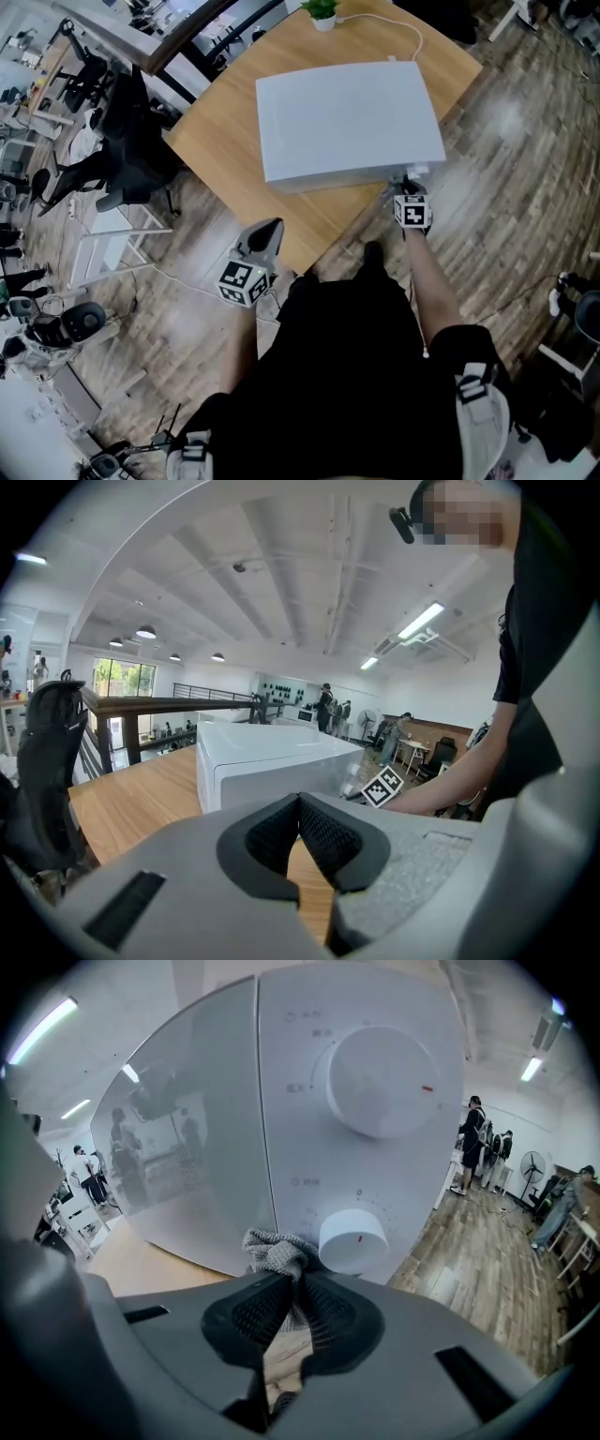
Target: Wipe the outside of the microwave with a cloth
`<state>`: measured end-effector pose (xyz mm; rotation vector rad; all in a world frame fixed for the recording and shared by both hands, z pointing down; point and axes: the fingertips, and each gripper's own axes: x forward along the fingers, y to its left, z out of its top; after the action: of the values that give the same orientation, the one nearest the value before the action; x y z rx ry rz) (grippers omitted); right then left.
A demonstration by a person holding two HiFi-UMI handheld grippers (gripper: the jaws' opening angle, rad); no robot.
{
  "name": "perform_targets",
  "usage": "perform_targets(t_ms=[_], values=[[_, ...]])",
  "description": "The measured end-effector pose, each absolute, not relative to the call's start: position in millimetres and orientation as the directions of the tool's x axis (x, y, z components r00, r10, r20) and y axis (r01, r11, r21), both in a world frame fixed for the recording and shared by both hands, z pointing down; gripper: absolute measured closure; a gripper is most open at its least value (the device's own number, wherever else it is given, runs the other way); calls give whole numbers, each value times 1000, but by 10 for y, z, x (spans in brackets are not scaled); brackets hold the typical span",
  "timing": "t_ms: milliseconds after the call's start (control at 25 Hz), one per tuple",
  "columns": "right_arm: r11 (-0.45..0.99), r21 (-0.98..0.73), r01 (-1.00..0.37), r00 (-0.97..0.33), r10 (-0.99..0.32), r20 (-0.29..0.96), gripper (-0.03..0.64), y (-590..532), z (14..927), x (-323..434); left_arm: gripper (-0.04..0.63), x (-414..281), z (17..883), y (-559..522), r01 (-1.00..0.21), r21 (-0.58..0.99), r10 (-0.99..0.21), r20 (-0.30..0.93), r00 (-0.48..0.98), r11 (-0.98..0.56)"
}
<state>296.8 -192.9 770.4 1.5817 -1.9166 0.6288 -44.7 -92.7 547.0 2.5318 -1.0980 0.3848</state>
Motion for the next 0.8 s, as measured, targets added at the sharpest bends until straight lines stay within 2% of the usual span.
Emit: perform_targets(t_ms=[800], values=[[255,-7,-967,-173,-636,752,581,-1962,8090,2811,594,-733,5547,-776,-815,207,-713,400,576,-542]])
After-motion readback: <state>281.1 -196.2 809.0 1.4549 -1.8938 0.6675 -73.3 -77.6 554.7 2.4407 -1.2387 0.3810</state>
